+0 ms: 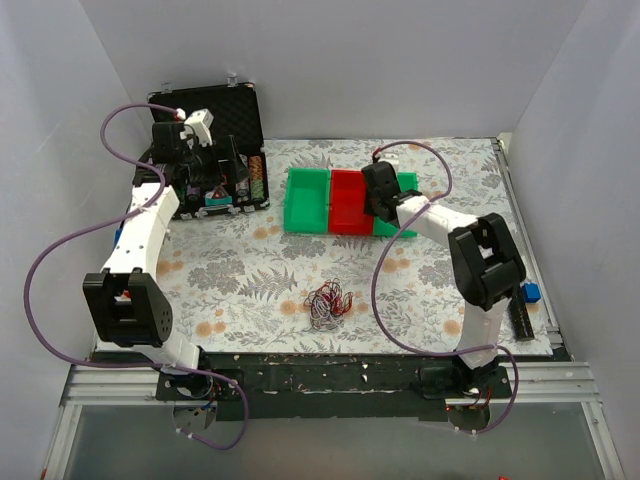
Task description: Untangle the cables
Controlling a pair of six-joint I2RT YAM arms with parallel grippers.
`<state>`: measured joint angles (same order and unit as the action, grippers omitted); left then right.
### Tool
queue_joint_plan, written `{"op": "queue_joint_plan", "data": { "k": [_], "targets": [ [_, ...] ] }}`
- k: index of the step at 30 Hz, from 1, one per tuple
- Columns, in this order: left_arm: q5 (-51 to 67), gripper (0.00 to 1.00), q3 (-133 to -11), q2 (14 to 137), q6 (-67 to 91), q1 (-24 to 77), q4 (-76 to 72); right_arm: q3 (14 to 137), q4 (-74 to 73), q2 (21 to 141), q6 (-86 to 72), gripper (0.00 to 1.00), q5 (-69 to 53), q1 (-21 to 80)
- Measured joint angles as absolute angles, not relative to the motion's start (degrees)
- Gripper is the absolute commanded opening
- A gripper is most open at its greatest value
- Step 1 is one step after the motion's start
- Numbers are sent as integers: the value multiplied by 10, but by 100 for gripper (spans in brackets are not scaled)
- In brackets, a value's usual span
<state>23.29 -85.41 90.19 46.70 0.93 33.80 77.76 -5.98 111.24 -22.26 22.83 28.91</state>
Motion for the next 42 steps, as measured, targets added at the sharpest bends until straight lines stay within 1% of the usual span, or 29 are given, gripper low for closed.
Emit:
{"op": "queue_joint_plan", "data": {
  "k": [5,11,18,21,22,23,25,28,31,32,33,34,39,42],
  "targets": [
    [241,98,-837,883,467,9,338,674,-70,1025,-241,3,241,333],
    [250,98,-819,863,463,9,338,619,-84,971,-256,3,241,386],
    [271,98,-786,828,449,9,338,611,-104,960,-284,1,251,420],
    [286,98,-768,806,438,13,338,638,-124,978,-302,1,258,439],
    [289,98,-762,798,434,17,339,651,-129,988,-308,3,258,445],
    [292,98,-757,788,429,22,338,663,-133,997,-312,8,258,451],
    [295,98,-747,771,418,36,340,682,-139,1011,-317,21,258,459],
    [295,98,-736,755,401,63,343,689,-144,1015,-320,47,258,464],
    [294,98,-715,742,382,107,346,686,-153,1002,-326,60,252,466],
    [294,98,-707,741,376,123,348,681,-153,991,-327,61,250,466],
    [294,98,-700,740,371,138,349,672,-153,972,-327,65,248,466],
    [294,98,-693,740,366,152,352,660,-152,947,-326,66,246,466],
    [295,98,-662,740,345,206,359,554,-95,756,-310,63,207,466],
    [297,98,-643,739,336,233,356,474,-35,658,-288,61,152,466]
  ]
}}
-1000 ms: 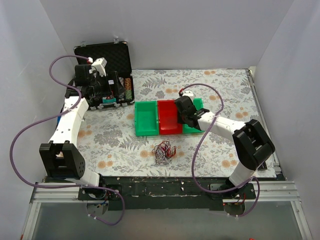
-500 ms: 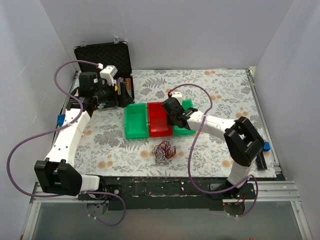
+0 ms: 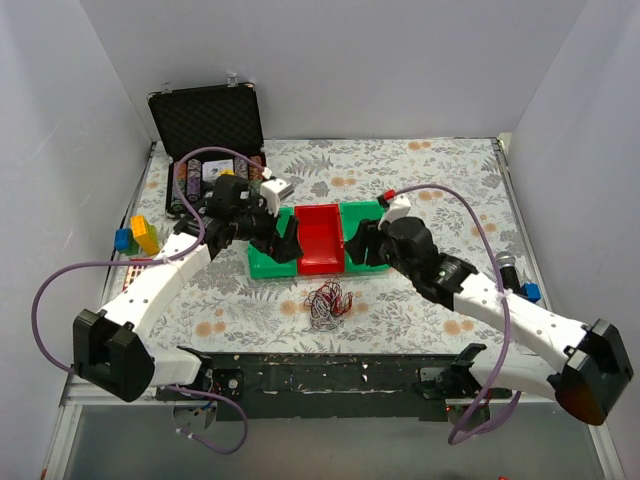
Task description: Untangle the cables
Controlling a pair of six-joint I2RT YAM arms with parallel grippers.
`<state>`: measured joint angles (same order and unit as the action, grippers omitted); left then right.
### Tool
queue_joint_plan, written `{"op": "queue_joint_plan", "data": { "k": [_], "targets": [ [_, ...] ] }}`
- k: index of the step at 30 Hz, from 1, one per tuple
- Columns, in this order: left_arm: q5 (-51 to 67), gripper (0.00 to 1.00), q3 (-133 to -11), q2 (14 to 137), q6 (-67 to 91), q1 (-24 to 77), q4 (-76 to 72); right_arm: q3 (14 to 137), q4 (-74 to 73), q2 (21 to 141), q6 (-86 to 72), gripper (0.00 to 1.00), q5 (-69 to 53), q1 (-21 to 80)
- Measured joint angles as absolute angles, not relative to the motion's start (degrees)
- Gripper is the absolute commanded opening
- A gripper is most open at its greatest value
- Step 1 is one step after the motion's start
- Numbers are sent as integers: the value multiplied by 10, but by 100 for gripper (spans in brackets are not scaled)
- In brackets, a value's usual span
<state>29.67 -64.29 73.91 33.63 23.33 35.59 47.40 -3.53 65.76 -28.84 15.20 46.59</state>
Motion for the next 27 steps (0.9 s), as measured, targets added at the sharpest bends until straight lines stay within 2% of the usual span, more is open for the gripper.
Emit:
{"op": "queue_joint_plan", "data": {
  "k": [3,7,13,20,27],
  "targets": [
    [303,98,-615,735,333,261,352,396,15,611,-270,58,80,466],
    [306,95,-583,736,332,290,338,333,36,611,-253,57,-10,466],
    [251,88,-564,779,336,309,289,335,66,656,-230,52,-100,466],
    [171,67,-564,843,347,309,228,348,88,715,-213,48,-159,466],
    [123,37,-572,907,359,308,196,348,82,735,-194,41,-182,472]
  ]
}}
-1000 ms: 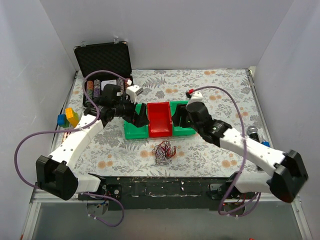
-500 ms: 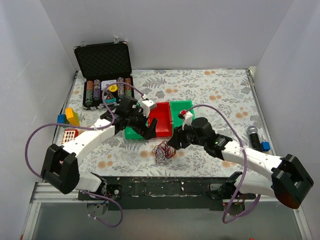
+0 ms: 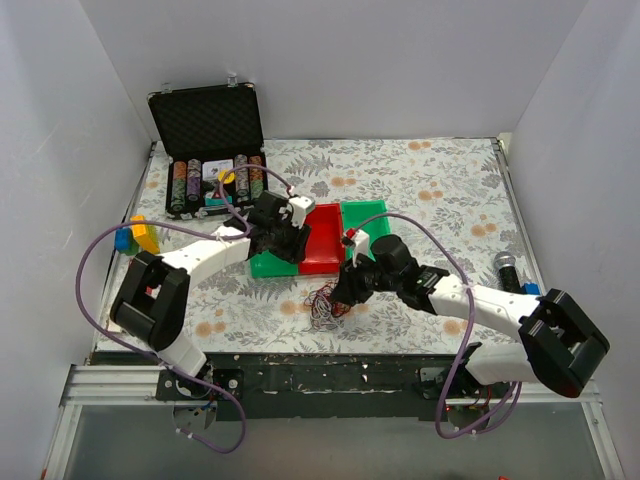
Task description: Untangle the cables
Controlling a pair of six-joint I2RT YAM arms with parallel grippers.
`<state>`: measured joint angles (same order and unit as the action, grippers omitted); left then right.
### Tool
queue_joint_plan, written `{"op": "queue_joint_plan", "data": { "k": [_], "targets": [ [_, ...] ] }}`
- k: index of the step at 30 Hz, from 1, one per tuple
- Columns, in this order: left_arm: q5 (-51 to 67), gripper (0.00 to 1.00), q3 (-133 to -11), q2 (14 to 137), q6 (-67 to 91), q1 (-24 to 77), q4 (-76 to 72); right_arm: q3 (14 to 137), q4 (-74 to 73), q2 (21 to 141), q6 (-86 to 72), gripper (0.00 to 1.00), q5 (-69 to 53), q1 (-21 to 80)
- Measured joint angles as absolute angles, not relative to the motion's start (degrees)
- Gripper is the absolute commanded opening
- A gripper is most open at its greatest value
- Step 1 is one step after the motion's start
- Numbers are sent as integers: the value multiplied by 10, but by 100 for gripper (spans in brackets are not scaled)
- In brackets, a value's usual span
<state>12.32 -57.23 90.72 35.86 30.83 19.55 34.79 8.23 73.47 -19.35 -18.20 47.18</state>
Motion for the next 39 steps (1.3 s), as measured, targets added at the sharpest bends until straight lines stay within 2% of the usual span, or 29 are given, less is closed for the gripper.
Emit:
{"op": "queue_joint_plan", "data": {
  "k": [2,6,13,16,20,21,25,28,34,39],
  "targets": [
    [117,33,-581,920,370,307,191,348,80,735,-188,38,-184,480],
    [96,32,-606,945,384,307,174,352,67,744,-169,26,-192,508],
    [84,34,-628,959,404,307,167,378,31,766,-138,23,-197,558],
    [85,36,-629,955,409,308,169,378,27,763,-130,18,-198,563],
    [90,36,-624,928,417,308,176,383,5,757,-117,18,-201,563],
    [92,36,-619,917,420,308,175,384,-4,754,-113,19,-200,563],
    [98,38,-595,885,427,308,175,389,-36,723,-100,45,-173,563],
    [98,41,-578,878,429,308,175,401,-59,700,-95,57,-132,557],
    [96,50,-580,878,432,305,180,417,-63,646,-109,62,-49,472],
    [96,55,-630,878,431,283,181,467,-63,685,-130,64,31,415]
  ]
}}
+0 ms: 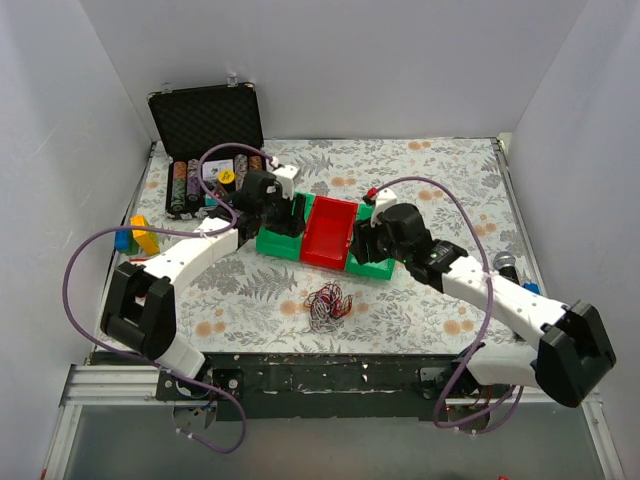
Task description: Untangle the cables
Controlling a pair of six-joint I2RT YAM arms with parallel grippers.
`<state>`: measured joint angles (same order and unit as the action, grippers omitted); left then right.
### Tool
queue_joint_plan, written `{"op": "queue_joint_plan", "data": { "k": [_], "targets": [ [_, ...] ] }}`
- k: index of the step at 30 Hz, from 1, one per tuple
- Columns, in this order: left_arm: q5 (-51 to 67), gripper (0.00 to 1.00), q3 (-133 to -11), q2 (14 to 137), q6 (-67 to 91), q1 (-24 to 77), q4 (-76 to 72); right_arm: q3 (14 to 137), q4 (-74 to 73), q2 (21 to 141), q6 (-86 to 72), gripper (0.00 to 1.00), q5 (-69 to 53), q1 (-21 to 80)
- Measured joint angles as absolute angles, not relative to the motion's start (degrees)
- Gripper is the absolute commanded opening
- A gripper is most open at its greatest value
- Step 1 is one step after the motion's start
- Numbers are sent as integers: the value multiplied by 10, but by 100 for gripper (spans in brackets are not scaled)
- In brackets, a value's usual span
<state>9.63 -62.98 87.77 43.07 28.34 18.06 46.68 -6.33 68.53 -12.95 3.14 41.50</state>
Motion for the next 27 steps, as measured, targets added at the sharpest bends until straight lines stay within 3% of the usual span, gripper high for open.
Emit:
{"op": "queue_joint_plan", "data": {
  "k": [10,20,27],
  "targets": [
    [68,55,-641,879,422,188,163,557,-60,868,-141,62,119,411],
    [111,59,-620,814,413,185,200,586,-35,922,-132,35,110,408],
    [145,60,-620,754,407,185,229,606,-24,946,-124,30,86,402]
  ]
}}
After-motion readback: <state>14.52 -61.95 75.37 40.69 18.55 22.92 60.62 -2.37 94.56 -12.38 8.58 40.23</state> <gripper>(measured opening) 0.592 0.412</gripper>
